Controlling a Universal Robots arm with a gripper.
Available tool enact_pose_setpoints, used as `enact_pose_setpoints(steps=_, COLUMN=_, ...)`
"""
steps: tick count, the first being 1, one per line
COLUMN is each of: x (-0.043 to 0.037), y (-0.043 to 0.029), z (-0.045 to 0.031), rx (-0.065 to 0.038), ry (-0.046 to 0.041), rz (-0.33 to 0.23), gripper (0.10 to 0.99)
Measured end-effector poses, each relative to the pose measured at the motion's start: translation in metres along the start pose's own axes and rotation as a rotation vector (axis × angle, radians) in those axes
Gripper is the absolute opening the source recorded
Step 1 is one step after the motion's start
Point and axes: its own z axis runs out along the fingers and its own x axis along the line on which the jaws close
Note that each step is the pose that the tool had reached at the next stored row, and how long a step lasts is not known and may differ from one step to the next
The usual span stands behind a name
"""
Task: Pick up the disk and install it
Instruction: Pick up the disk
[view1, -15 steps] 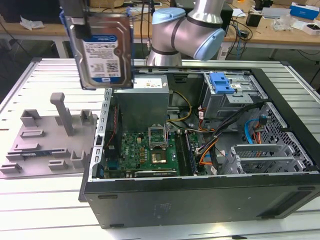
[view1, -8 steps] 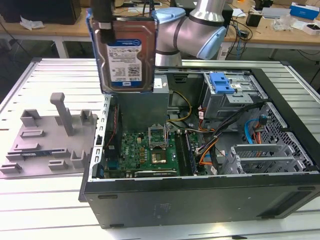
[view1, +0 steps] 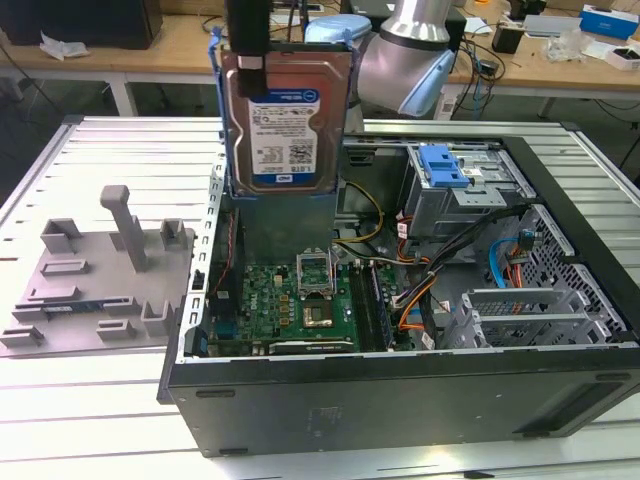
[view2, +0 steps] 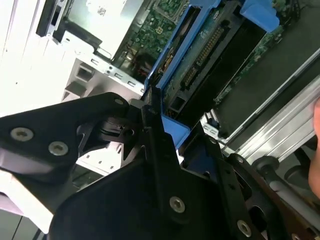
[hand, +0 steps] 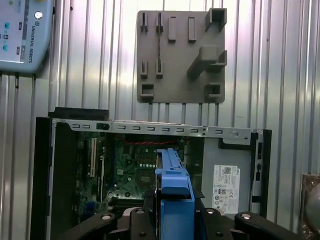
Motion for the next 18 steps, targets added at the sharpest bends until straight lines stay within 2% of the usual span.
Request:
enact_pose_setpoints(steps=11, x=0.0233, y=-0.039, z=-0.0009, rx=0.0, ry=-0.0038, rz=0.0, gripper=0.369)
enact_pose_setpoints(steps=13, x=0.0293, y=-0.0441, z=-0.001, rx=0.0, ry=-0.0041, rz=0.0, gripper=0.369)
enact_pose_setpoints(steps=18, x=0.0397, y=-0.0504, z=-0.0009, rx=0.0, ry=-0.0052, rz=0.0, gripper=0.369)
